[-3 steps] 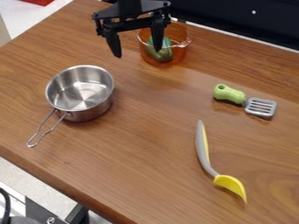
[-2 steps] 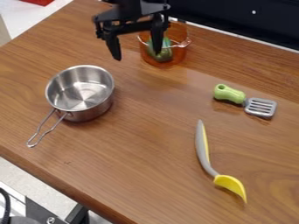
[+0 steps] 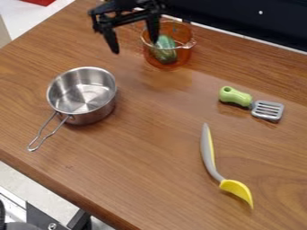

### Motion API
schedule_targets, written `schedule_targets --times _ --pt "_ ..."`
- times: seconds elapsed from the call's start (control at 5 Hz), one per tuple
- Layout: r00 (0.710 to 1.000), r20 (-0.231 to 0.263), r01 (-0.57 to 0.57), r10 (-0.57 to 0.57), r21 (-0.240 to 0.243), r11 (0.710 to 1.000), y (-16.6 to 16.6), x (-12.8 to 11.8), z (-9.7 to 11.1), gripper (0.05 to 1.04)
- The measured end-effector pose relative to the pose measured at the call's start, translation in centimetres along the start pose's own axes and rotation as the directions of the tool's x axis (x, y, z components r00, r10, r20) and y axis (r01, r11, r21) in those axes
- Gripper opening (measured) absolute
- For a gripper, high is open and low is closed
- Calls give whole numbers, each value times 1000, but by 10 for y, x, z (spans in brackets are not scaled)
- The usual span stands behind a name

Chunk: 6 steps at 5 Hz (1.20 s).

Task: Move the orange pot to the center of the table

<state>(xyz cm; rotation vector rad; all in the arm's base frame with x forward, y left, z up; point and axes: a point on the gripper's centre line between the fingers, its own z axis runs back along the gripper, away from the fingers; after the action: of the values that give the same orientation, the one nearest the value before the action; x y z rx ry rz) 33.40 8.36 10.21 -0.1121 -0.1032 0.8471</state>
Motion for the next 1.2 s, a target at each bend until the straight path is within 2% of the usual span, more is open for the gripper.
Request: schedule_targets --times 0.2,0.4,0.6,0.8,1.0,1.2 --pt "991 34 -124 126 -37 992 -2 14 -1 999" --pt "960 58 -271 273 -45 962 -7 19 -13 999" --pt "941 39 -334 337 -61 941 -10 20 -22 999" --pt "938 29 -346 346 8 938 -14 20 -36 999" --pt "940 36 -341 339 57 938 -15 20 -43 997" --pt "945 56 -325 321 85 942 -15 19 -45 959"
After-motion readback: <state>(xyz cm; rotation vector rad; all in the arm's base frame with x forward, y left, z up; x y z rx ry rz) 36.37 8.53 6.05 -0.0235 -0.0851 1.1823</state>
